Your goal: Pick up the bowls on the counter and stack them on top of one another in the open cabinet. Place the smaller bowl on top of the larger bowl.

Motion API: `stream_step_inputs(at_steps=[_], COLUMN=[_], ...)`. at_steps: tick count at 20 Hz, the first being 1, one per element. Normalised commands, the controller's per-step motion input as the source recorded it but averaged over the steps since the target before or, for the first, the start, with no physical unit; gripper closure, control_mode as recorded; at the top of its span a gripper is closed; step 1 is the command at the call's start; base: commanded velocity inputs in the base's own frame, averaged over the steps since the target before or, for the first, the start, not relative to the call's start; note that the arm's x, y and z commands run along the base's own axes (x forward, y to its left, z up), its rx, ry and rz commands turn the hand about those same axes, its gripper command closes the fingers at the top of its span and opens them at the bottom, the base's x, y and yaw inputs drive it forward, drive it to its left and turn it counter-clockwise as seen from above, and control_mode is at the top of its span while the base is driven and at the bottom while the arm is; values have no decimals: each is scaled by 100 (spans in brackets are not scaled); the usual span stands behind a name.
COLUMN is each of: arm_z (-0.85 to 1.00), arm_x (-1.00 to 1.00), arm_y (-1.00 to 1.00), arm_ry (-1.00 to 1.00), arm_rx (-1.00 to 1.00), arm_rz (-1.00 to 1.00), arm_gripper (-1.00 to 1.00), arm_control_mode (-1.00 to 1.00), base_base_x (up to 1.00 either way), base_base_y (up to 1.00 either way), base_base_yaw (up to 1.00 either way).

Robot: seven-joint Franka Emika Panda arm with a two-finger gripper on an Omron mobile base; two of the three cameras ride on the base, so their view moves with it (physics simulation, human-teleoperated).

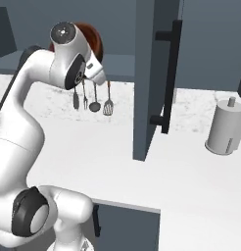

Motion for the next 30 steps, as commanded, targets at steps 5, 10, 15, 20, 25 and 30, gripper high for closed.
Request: stream_step_inputs(at_steps=[5, 10, 15, 20, 25, 30], arm_z=[-4, 0, 0, -7, -3, -6], arm_x=[91, 100, 100, 74, -24, -84], arm_y=[0, 0, 1, 3, 0, 0], arm_ry=[0, 2, 5, 0, -24, -41], arm_rx=[0, 0, 0, 0, 0, 0], arm_rz=[0, -2, -5, -3, -2, -4], arm_gripper=[100, 100, 100, -100, -100, -100], arm_control_mode=[-100, -100, -100, -100, -100, -100], base_base_x=[0, 0, 0, 0, 0, 0], base_base_y=[0, 0, 0, 0, 0, 0], base_base_yaw=[0, 0, 0, 0, 0, 0])
